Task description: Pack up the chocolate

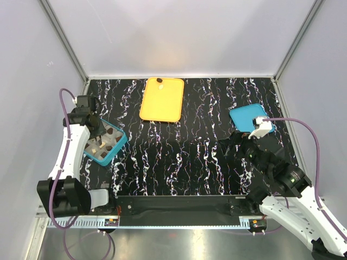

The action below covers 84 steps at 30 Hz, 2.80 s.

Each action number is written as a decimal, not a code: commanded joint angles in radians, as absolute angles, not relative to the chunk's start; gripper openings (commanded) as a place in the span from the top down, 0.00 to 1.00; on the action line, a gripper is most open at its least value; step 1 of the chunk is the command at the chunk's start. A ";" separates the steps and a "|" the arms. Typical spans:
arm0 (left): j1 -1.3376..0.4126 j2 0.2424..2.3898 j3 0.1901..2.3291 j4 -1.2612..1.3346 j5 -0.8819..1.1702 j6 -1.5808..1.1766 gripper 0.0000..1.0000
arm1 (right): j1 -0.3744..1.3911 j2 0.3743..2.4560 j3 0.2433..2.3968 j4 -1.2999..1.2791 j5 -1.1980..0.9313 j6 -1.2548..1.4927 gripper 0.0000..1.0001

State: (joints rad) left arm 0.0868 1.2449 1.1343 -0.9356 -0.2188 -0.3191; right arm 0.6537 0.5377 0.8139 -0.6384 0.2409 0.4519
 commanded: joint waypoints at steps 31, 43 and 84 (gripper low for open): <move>0.094 1.247 1.156 -0.887 -0.212 -0.331 0.57 | 0.660 0.540 0.831 -0.630 0.232 0.448 0.00; 0.008 1.151 1.287 -0.880 -0.006 -0.331 0.55 | 0.661 0.555 0.873 -0.683 0.270 0.459 0.00; -0.900 1.363 1.095 -0.463 -0.247 -0.551 0.56 | 0.658 0.701 1.020 -0.993 0.469 0.733 0.00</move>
